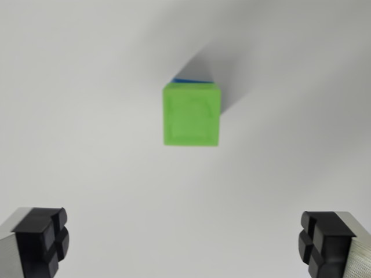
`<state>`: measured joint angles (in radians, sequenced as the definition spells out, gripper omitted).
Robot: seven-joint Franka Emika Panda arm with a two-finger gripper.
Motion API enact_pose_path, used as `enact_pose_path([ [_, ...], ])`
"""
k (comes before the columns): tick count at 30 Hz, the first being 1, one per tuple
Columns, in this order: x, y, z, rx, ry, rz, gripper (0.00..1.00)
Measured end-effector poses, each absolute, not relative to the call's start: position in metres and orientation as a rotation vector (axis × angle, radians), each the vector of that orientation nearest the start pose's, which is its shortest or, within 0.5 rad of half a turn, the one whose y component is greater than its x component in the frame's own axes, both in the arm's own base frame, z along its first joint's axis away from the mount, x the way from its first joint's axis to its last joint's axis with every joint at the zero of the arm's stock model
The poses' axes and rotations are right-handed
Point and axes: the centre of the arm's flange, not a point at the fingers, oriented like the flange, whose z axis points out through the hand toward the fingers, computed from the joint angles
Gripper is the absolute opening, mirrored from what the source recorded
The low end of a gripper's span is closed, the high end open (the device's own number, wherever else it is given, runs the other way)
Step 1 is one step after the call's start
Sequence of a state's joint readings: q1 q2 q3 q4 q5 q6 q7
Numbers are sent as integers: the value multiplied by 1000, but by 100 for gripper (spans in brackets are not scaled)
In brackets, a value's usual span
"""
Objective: Stack cube
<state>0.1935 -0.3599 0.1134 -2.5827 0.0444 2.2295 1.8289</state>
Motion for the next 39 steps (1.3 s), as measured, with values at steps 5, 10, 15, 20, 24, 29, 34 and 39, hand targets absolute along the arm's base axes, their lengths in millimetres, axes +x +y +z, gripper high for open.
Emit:
enact_pose_path([
  [5,391,124,400,-2237,2204,-10,100],
  [10,391,124,419,-2237,2204,-10,100],
  [15,391,125,434,-2237,2204,-10,100],
  [20,391,125,446,-2238,2204,-9,100],
  [24,391,125,455,-2237,2204,-9,100],
  [29,391,125,463,-2237,2204,-8,100],
  [34,392,125,467,-2237,2204,-8,100],
  [39,392,125,467,-2237,2205,-8,100],
])
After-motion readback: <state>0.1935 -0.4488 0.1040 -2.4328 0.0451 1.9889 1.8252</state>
